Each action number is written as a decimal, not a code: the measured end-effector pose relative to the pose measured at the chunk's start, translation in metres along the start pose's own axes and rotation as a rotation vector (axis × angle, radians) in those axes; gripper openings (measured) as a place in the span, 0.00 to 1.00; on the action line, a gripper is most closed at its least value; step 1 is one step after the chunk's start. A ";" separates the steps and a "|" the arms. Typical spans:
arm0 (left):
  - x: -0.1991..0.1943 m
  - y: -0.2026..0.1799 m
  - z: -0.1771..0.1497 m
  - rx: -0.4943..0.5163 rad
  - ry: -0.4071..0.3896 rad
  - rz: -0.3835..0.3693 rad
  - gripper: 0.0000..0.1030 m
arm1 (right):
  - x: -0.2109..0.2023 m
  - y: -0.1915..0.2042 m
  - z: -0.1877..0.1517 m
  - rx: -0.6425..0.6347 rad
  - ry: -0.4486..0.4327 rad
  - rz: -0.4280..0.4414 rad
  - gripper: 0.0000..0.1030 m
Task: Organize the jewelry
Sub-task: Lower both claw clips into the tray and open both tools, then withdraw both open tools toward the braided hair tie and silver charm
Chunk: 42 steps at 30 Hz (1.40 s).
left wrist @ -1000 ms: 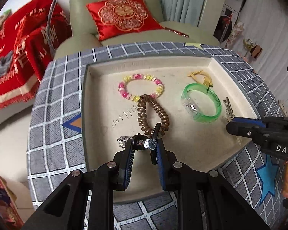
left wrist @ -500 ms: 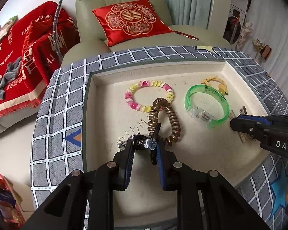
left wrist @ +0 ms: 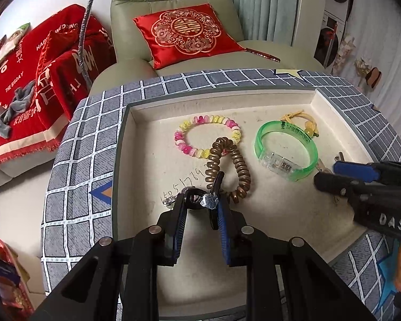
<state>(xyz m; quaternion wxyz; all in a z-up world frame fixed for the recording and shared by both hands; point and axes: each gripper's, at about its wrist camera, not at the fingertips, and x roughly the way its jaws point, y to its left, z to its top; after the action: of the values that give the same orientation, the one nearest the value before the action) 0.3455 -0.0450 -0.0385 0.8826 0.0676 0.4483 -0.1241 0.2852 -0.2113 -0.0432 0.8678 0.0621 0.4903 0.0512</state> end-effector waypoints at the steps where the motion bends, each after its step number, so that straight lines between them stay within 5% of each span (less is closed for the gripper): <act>1: 0.000 0.000 0.000 -0.001 0.000 0.000 0.36 | 0.000 0.000 0.000 0.003 0.000 0.002 0.57; 27: -0.011 -0.006 0.004 0.001 -0.044 0.043 0.37 | -0.060 -0.015 -0.016 0.087 -0.099 0.046 0.57; 28: -0.011 -0.005 0.004 -0.007 -0.043 0.042 0.42 | -0.061 -0.015 -0.017 0.087 -0.098 0.047 0.57; 29: -0.012 -0.004 0.004 -0.016 -0.043 0.040 0.69 | -0.062 -0.015 -0.018 0.087 -0.097 0.047 0.57; 31: -0.017 -0.001 0.004 -0.040 -0.075 0.041 0.90 | -0.062 -0.014 -0.022 0.088 -0.091 0.047 0.57; 39: -0.026 0.000 0.007 -0.036 -0.092 0.032 0.90 | -0.063 -0.015 -0.027 0.098 -0.084 0.052 0.57; 42: -0.031 0.000 0.004 -0.036 -0.098 0.042 1.00 | -0.065 -0.013 -0.027 0.087 -0.088 0.053 0.65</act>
<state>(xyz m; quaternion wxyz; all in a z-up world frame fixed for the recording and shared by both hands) 0.3305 -0.0411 -0.0111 0.9070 0.0550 0.4051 -0.1009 0.2287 -0.2325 -0.0044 0.8834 0.1147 0.4515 0.0499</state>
